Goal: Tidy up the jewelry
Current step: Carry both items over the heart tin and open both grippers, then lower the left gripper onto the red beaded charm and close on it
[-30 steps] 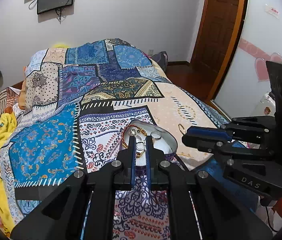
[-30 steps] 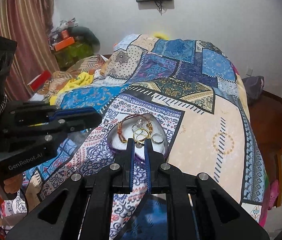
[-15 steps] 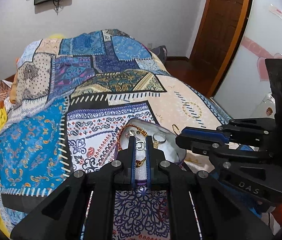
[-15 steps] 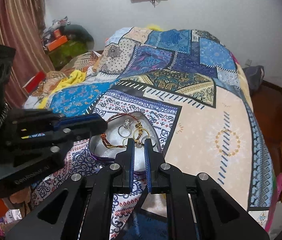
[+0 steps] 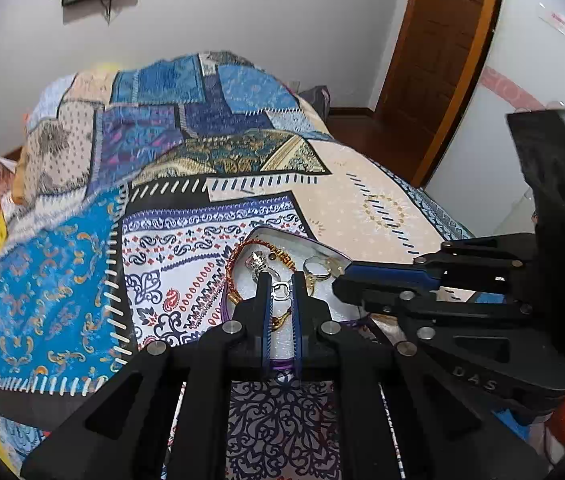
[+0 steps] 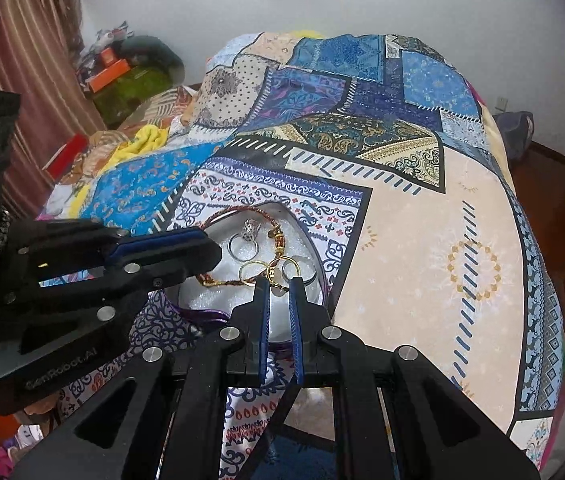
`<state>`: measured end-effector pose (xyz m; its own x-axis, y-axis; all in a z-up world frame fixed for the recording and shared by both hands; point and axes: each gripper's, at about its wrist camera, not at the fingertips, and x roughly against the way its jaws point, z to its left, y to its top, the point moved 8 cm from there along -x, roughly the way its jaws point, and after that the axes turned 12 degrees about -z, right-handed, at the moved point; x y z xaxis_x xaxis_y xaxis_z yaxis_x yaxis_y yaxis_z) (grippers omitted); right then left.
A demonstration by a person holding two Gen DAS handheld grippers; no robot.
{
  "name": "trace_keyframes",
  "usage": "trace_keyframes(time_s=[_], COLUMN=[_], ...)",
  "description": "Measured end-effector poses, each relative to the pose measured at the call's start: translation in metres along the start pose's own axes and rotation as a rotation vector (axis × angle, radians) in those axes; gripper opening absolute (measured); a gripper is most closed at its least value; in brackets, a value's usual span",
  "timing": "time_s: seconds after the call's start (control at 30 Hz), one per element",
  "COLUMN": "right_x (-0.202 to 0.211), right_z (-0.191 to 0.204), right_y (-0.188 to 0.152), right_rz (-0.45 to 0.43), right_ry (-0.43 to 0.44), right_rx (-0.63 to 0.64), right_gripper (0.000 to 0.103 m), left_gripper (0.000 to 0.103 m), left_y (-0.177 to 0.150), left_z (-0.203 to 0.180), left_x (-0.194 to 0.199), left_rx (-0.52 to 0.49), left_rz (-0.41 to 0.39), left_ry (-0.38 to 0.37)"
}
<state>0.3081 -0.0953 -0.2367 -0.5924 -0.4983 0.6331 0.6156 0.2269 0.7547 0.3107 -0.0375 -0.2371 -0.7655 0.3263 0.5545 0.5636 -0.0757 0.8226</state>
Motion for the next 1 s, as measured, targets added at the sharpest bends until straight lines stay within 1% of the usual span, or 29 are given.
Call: trace_keyframes(time_s=[0.27,0.43,0.53,0.6,0.7,0.83,0.9,0.97,1.0], right_x=[0.006,0.017,0.026,0.032,0.041,0.052,0.056,0.059,0.062], right_z=[0.001,0.004,0.009,0.013,0.018,0.022,0.022,0.023,0.024], right_y=[-0.002,0.005,0.009,0.012,0.014,0.015,0.013,0.011,0.009], right_rz=[0.021,0.001,-0.020,-0.033,-0.050,-0.064,-0.066,-0.069,-0.071], right_ry=[-0.016,-0.019,-0.020,-0.022,-0.025,-0.030,-0.034,-0.040,-0.040], right_rx=[0.003,0.007,0.017,0.023,0.029,0.034,0.033,0.033,0.035], right_gripper=[0.009,0.009,0.009,0.009,0.009,0.010,0.014,0.025,0.028], left_gripper=[0.008,0.009,0.017,0.026,0.035,0.038,0.040,0.040,0.040], left_y=[-0.002,0.003,0.006,0.007,0.008,0.006,0.004,0.000,-0.002], left_z=[0.003,0.004,0.005,0.006,0.007,0.009,0.010,0.011,0.012], left_x=[0.005,0.019,0.028,0.033,0.043,0.058,0.064,0.070,0.072], left_rx=[0.007,0.010,-0.001,-0.003,0.008,0.016,0.017,0.017,0.016], left_rz=[0.018,-0.001,-0.016,-0.021,-0.027,-0.025,-0.021,-0.014,-0.009], left_ry=[0.017,0.026,0.048,0.058,0.066,0.078,0.085,0.094,0.097])
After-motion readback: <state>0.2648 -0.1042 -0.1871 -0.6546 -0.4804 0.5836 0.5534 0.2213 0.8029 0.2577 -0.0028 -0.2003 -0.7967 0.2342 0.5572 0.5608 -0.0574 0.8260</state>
